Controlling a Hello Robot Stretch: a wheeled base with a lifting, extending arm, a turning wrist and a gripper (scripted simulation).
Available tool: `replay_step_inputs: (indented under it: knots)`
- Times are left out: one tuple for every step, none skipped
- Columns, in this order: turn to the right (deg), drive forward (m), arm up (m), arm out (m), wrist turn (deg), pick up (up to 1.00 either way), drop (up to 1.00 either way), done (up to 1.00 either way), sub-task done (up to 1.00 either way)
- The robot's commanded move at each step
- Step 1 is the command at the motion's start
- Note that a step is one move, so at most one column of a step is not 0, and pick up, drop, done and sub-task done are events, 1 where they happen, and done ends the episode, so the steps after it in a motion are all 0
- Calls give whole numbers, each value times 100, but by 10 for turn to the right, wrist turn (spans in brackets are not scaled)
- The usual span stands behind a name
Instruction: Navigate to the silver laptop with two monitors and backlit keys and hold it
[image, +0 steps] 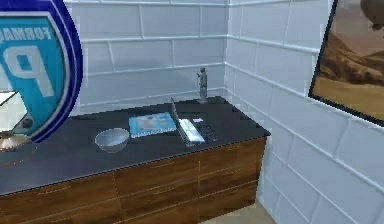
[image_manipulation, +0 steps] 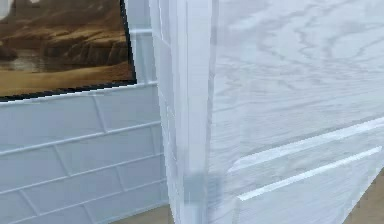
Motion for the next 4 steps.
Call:
replay_step_inputs:
  knots:
    - [0,20,0,0,0,0,0,0,0]
    - [-450,0,0,0,0,0,0,0,0]
    - [-390,0,0,0,0,0,0,0,0]
    - [0,0,50,0,0,0,0,0,0]
